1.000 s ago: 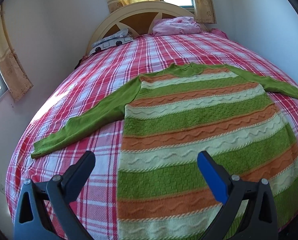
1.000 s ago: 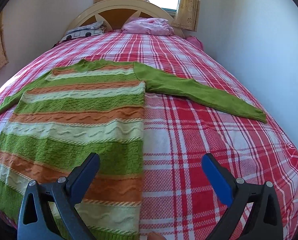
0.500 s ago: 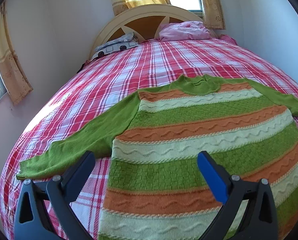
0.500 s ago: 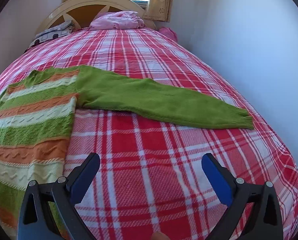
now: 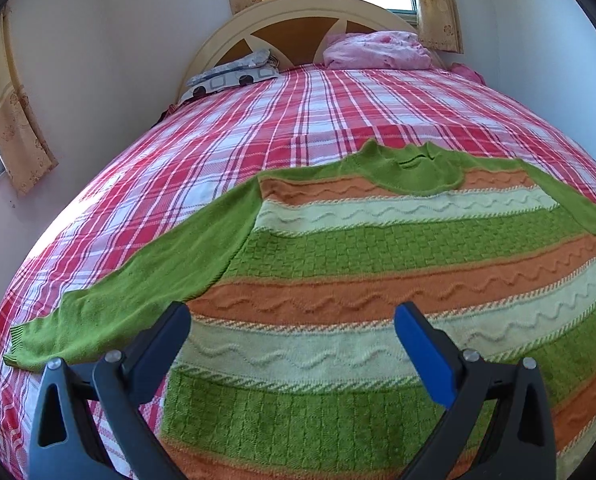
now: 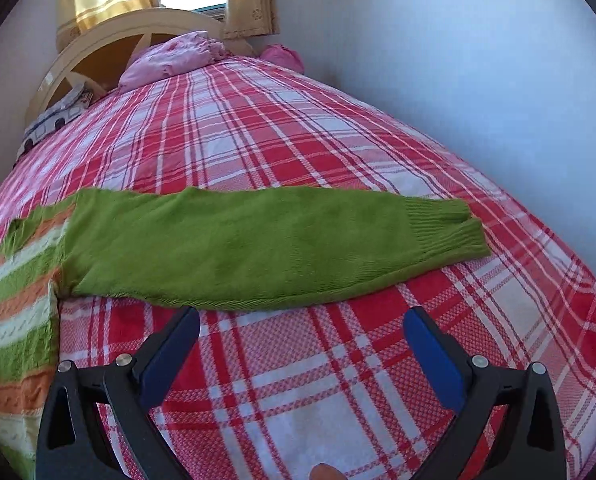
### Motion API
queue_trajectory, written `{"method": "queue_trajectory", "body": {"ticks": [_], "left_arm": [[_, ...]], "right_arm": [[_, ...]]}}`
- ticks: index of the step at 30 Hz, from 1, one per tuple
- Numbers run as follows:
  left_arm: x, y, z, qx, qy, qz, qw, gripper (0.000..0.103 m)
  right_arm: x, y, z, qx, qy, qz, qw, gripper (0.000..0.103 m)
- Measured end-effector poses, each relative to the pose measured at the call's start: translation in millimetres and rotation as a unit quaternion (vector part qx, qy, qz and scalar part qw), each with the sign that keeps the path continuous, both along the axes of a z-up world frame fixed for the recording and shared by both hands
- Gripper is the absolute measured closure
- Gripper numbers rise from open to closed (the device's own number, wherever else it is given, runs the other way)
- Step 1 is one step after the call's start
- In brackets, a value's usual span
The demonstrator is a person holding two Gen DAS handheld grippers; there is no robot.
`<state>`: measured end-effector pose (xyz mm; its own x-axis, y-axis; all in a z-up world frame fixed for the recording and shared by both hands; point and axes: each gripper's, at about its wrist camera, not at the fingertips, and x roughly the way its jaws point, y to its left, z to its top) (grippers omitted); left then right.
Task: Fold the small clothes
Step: 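Move the right tool to the sweater's cuff and grasp it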
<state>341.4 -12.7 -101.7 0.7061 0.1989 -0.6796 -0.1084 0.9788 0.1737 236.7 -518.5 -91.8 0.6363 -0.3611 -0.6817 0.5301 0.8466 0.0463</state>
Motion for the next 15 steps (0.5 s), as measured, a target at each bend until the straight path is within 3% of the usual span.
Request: {"method": "queue_trajectory", "body": {"ticks": [5,15], "left_arm": [[5.3,3.3,-5.2,-0.012,0.014,0.002,0.9998,0.000],[4.5,2.2,-8.6,-0.009,0.016,0.013,0.9998,0.000]], "right_arm": [[-12.0,-42.8,-5.7,0.082,-0.033,-0.041,0.995,0.003],[-3.3,-102.0,-8.7,0.164,-0.088,-0.096,0.978,0.043]]}}
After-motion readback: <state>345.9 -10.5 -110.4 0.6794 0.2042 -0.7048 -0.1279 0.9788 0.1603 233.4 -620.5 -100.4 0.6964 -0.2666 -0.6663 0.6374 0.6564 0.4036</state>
